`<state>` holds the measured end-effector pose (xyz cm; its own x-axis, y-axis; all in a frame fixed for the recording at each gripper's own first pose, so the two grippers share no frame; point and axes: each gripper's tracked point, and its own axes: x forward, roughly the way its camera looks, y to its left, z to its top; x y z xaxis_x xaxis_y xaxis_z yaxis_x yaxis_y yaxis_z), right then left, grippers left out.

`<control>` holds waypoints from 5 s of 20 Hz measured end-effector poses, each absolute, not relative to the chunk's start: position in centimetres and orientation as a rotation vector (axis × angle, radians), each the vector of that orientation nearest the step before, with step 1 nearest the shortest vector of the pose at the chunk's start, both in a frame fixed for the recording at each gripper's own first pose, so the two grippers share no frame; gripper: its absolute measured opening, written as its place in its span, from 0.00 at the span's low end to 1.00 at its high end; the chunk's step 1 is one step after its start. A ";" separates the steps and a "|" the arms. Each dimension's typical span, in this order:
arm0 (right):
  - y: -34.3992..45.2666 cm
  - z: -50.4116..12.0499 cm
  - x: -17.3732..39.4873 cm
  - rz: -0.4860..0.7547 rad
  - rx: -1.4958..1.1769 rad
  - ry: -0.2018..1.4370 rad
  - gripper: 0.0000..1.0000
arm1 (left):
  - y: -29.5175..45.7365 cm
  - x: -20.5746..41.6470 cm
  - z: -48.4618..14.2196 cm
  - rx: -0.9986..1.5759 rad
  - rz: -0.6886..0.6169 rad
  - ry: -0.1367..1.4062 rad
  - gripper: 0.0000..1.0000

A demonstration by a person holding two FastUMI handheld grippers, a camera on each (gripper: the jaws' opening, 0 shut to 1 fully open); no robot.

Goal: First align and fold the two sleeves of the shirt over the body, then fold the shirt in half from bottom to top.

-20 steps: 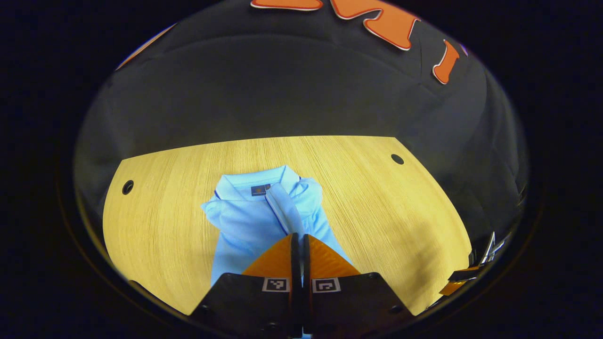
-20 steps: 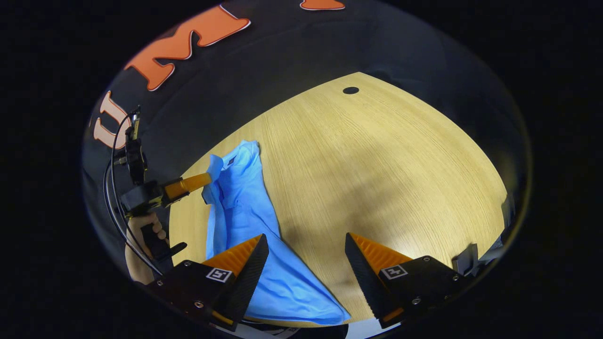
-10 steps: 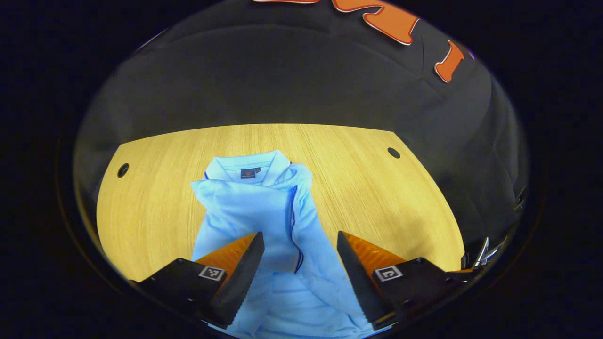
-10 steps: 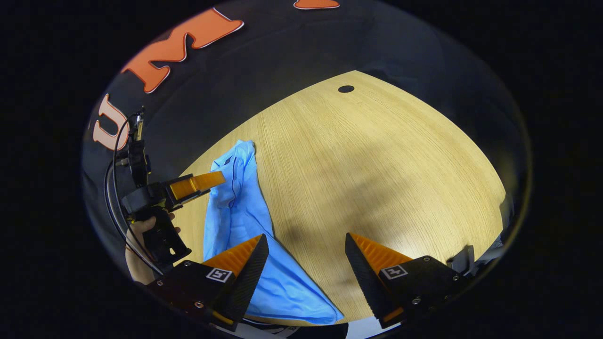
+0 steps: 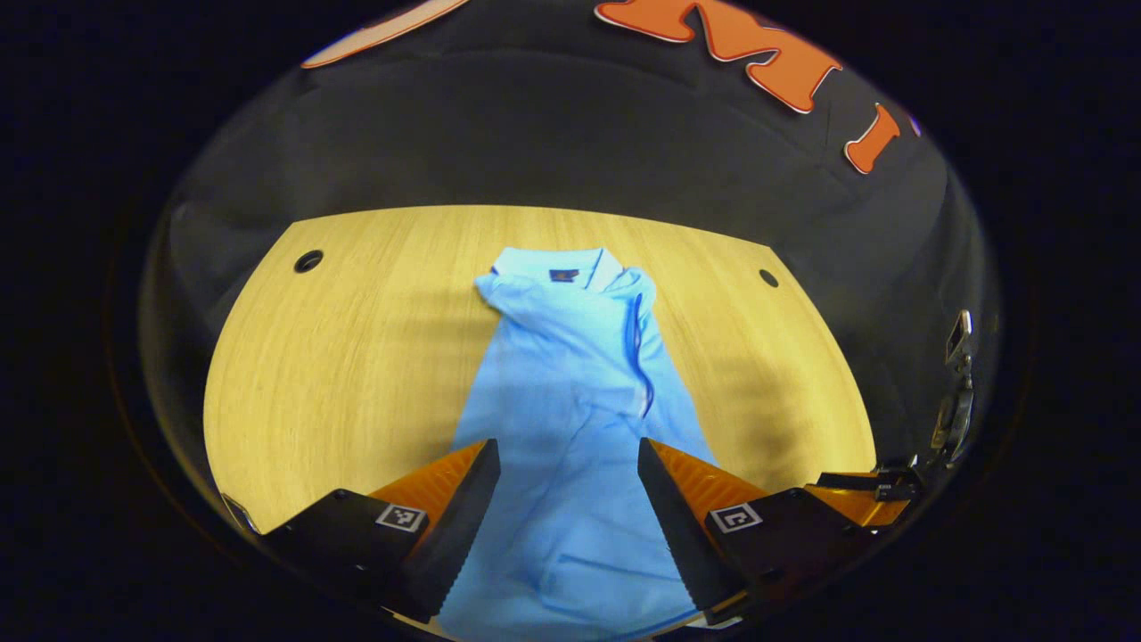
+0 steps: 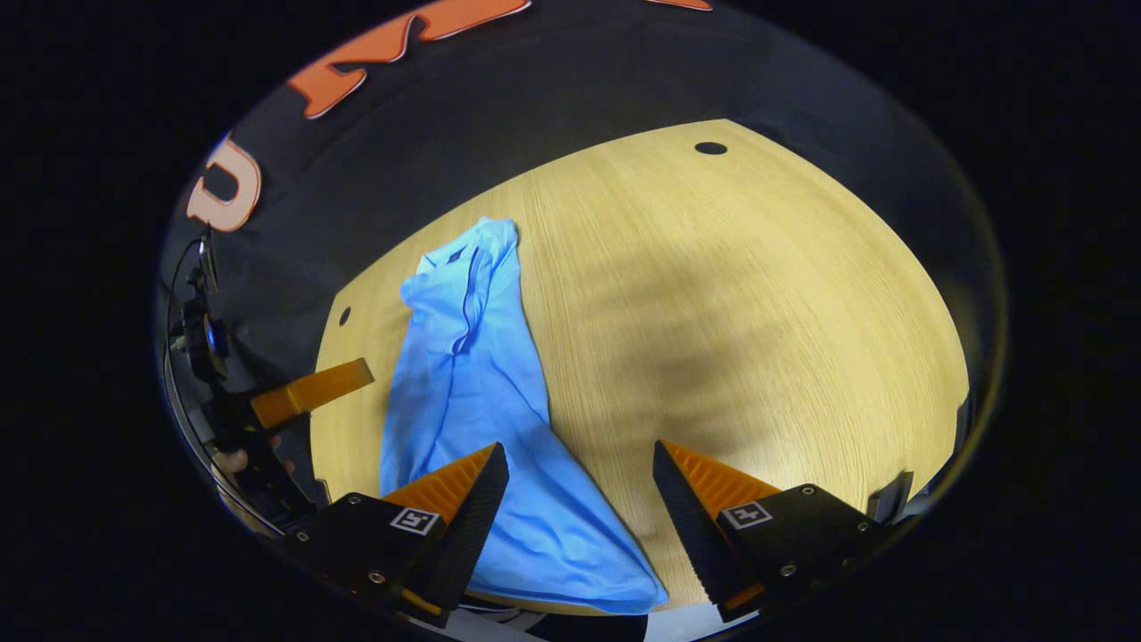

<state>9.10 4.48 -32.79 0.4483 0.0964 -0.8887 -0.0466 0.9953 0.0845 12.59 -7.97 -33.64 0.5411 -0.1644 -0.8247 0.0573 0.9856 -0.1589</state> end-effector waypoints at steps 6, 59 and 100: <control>5.1 -34.7 5.9 0.112 -0.079 1.188 0.99 | -2.6 3.7 -37.0 -0.160 -0.030 1.113 1.00; 6.7 -32.7 6.0 0.124 -0.374 1.118 0.01 | -2.1 2.6 -36.6 -0.103 -0.047 1.117 0.04; 14.0 -23.3 31.4 0.121 -0.179 0.750 1.00 | 4.5 36.6 -23.0 0.044 0.092 0.557 1.00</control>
<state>31.36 14.02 -23.30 0.7259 0.0456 -0.6863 -0.1732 0.9778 -0.1182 36.59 4.50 -22.96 0.8447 0.0990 -0.5260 -0.0751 0.9949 0.0666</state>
